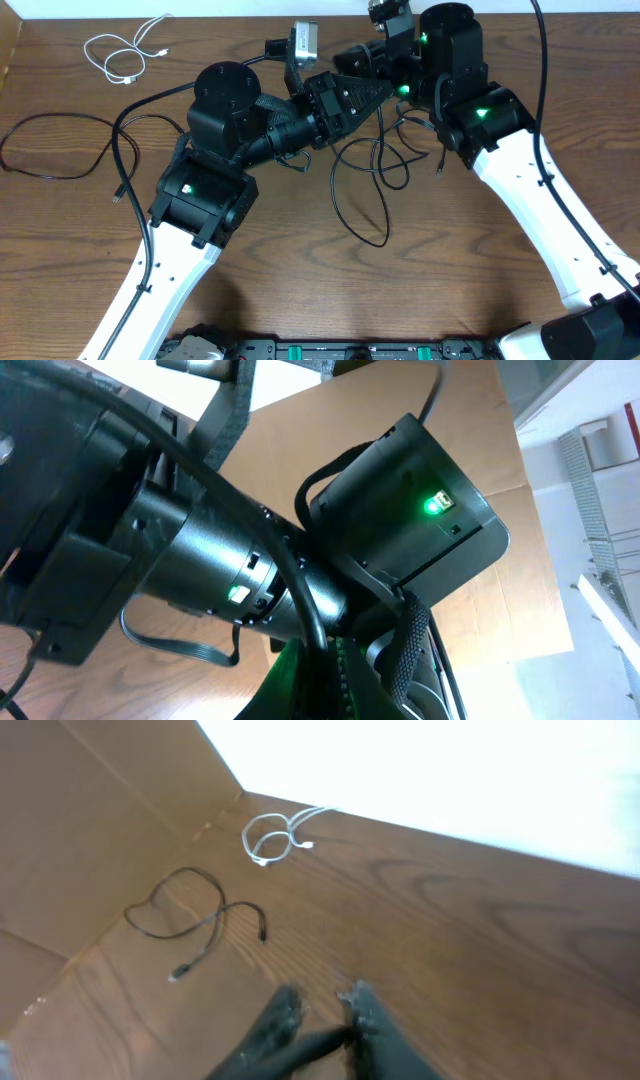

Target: Untangle cables

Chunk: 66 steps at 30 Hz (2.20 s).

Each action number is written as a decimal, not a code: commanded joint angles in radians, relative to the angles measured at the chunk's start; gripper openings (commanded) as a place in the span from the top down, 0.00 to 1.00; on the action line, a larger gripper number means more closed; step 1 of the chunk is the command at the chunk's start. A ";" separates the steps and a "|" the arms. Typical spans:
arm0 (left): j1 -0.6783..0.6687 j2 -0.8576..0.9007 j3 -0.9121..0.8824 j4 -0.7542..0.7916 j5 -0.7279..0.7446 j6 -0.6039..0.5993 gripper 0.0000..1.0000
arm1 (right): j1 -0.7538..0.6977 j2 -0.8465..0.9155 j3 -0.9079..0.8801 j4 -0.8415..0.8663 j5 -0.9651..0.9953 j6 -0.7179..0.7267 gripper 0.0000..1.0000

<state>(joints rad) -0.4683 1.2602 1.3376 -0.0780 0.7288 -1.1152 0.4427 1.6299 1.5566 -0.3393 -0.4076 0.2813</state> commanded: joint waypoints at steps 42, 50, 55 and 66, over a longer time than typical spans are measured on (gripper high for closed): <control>0.180 -0.024 0.044 -0.351 -0.082 0.562 0.28 | -0.188 -0.355 0.001 -0.115 0.043 -0.042 0.99; 0.106 -0.026 0.062 -0.406 -0.093 0.795 0.10 | -0.186 -0.320 0.001 -0.133 0.043 -0.024 0.99; 0.048 -0.027 0.066 -0.396 -0.114 0.853 0.08 | -0.186 -0.257 0.001 -0.137 0.080 0.008 0.99; 0.021 -0.018 0.065 -0.382 -0.138 0.900 0.08 | -0.179 -0.135 0.001 -0.147 0.091 0.195 0.99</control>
<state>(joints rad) -0.4313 1.2526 1.3697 -0.4664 0.5980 -0.2794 0.2577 1.4658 1.5547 -0.4828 -0.3256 0.4019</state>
